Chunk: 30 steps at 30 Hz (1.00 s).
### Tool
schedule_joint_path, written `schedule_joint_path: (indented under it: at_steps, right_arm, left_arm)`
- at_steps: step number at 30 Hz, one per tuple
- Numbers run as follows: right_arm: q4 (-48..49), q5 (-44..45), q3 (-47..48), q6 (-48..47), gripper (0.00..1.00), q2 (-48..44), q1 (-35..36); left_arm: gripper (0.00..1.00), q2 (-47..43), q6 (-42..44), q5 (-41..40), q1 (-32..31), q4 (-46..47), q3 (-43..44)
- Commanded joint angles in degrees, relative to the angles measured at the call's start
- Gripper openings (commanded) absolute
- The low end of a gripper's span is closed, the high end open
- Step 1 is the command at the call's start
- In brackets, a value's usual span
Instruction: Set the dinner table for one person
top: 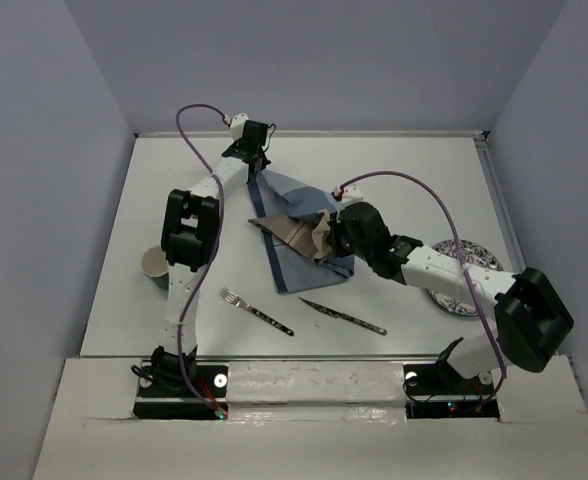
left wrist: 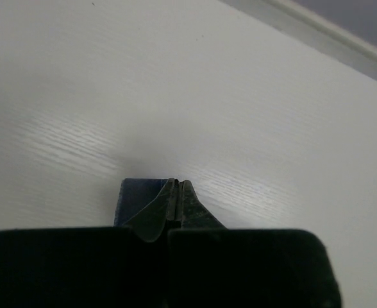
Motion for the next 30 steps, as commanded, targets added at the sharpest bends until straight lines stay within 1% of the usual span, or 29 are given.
schedule_joint_path:
  at_steps: [1,2,3,5,6,7,8,9,10,11,12,13,14,15,16,17,18,19,20,21,22,23,24,25,26,27,28,29,30]
  right_arm:
    - [-0.7,8.7,4.8,-4.2,0.0,-3.1,-2.9]
    - [-0.7,9.0,4.8,-4.8,0.0,-2.9,-4.1]
    - [-0.8,9.2,7.5,-5.4,0.0,-2.3,-5.4]
    - [-0.7,9.4,11.3,-8.6,0.0,-0.1,-9.2]
    - [-0.7,10.0,16.1,-10.1,0.0,0.9,-10.5]
    - [-0.8,10.8,19.0,-11.6,0.0,2.0,-11.7]
    - [-0.7,11.4,21.8,-14.8,0.0,2.9,-14.1]
    - [0.0,11.0,27.5,-16.3,0.0,5.0,-15.3]
    - [0.4,10.8,31.0,-21.3,0.0,6.5,-16.5]
    - [0.5,11.4,35.0,-23.5,0.0,8.2,-18.5]
    - [0.4,11.9,39.1,-25.4,0.0,10.0,-19.3]
    - [0.1,12.8,47.0,-27.7,0.0,13.2,-19.3]
    - [-0.5,15.4,50.3,-32.5,0.0,14.3,-19.3]
    - [-0.5,15.8,52.7,-34.3,0.0,14.6,-19.3]
    - [-0.5,15.5,54.4,-36.0,0.0,13.7,-19.8]
    - [0.0,14.0,54.0,-36.5,0.0,12.5,-19.8]
    - [0.3,13.6,52.9,-36.5,0.0,11.3,-19.8]
    - [0.7,13.3,48.8,-35.8,0.0,8.4,-19.8]
    - [0.9,12.9,45.9,-35.1,0.0,6.7,-19.8]
    - [1.2,12.2,42.5,-34.5,0.0,4.9,-19.8]
    - [1.2,11.8,38.6,-33.5,0.0,3.0,-19.8]
    - [1.3,11.8,30.7,-29.8,0.0,-0.5,-19.8]
    - [1.2,10.3,26.7,-27.7,0.0,-2.1,-19.8]
    - [1.2,9.0,22.6,-23.5,0.0,-3.5,-19.3]
    - [4.8,8.3,18.3,-21.3,0.0,-5.7,-18.2]
    - [5.8,7.6,10.6,-17.5,0.0,-6.2,-17.4]
    - [6.2,7.1,7.9,-16.1,0.0,-6.2,-17.4]
    - [5.6,6.9,6.0,-14.6,0.0,-5.9,-16.1]
    - [5.4,7.6,3.0,-14.2,0.0,-5.2,-15.6]
  left_arm:
    - [0.0,-18.7,2.6,-4.1,0.4,14.6,-8.4]
    - [0.0,-20.4,2.9,-4.5,0.4,15.7,-8.4]
    - [0.0,-23.0,3.1,-4.7,0.5,16.2,-9.7]
    - [0.0,-24.5,3.6,-4.9,1.2,16.7,-9.0]
    - [0.0,-24.8,4.1,-4.6,1.5,16.4,-7.8]
    - [0.0,-24.7,4.2,-4.1,2.1,14.7,-6.4]
    - [0.0,-24.6,4.4,-3.9,2.9,14.0,-2.9]
    - [0.0,-23.7,4.9,-3.4,3.5,12.2,-0.6]
    - [0.0,-22.8,5.1,-2.7,4.0,10.8,2.8]
    - [0.0,-20.5,5.1,-2.4,4.9,7.9,11.3]
    - [0.0,-20.4,5.4,-1.9,5.1,5.5,16.0]
    - [0.0,-17.9,6.3,-1.6,5.2,0.7,21.3]
    - [0.0,-16.5,6.9,-1.7,5.2,-2.0,32.1]
    - [0.0,-13.4,7.3,-1.6,5.2,-4.6,37.5]
    - [0.0,-11.5,7.4,-1.3,5.2,-10.6,43.6]
    - [0.0,-9.4,7.5,-0.9,5.1,-14.1,56.6]
    - [0.0,-7.6,7.5,-0.7,5.1,-16.9,58.3]
    - [0.0,-8.8,7.2,-1.1,4.9,-18.5,56.0]
    - [0.0,-8.9,7.4,-0.9,4.6,-19.9,55.5]
    - [0.0,-8.1,7.8,-0.5,4.4,-22.1,58.8]
    - [0.0,-7.3,8.0,-0.4,3.7,-25.6,57.8]
    - [0.0,-6.3,8.6,-1.5,3.0,-27.9,58.4]
    - [0.0,-5.1,8.9,-3.4,2.1,-29.4,58.6]
    - [0.0,-4.8,9.2,-5.7,0.2,-31.6,57.9]
    - [0.0,-4.5,9.3,-6.0,-0.6,-32.4,56.5]
    - [0.0,-4.9,9.3,-6.2,-2.0,-33.6,55.8]
    - [0.0,-5.7,9.8,-5.1,-2.1,-33.4,54.3]
    - [0.0,-7.2,10.5,-3.5,-2.3,-32.5,49.9]
    - [0.0,-10.7,10.8,-2.2,-2.0,-31.3,47.9]
